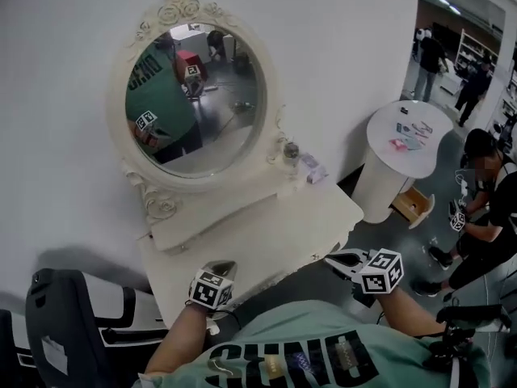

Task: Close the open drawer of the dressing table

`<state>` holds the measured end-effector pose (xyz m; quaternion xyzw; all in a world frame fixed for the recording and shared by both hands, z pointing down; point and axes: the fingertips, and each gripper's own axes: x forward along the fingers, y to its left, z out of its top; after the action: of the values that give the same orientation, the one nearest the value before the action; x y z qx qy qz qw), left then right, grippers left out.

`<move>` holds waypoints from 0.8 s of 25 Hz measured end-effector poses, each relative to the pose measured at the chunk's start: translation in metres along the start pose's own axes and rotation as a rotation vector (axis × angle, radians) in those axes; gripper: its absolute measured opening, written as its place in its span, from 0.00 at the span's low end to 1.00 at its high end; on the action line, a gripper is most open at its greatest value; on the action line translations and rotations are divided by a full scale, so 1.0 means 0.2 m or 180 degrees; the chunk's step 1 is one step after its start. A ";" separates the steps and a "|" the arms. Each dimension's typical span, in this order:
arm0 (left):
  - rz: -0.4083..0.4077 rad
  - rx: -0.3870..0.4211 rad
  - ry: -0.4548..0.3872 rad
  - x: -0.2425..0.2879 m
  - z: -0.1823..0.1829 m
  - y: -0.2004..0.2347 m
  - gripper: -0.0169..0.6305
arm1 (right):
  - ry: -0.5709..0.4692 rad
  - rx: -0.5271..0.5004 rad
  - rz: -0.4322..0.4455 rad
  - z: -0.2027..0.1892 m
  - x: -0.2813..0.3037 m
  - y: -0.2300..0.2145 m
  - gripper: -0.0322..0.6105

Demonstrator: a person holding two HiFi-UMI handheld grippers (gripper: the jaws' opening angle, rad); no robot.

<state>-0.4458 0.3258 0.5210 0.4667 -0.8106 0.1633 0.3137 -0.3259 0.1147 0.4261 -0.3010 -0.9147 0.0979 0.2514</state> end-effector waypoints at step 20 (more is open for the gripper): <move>0.1081 -0.1072 -0.0984 -0.05 0.40 -0.35 0.04 | 0.0227 -0.0584 0.1345 0.26 0.10 -0.56 0.07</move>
<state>-0.4110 0.2519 0.4529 0.2849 -0.9311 0.0034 0.2277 -0.4232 0.0353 0.4260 -0.5107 -0.8269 0.0542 0.2291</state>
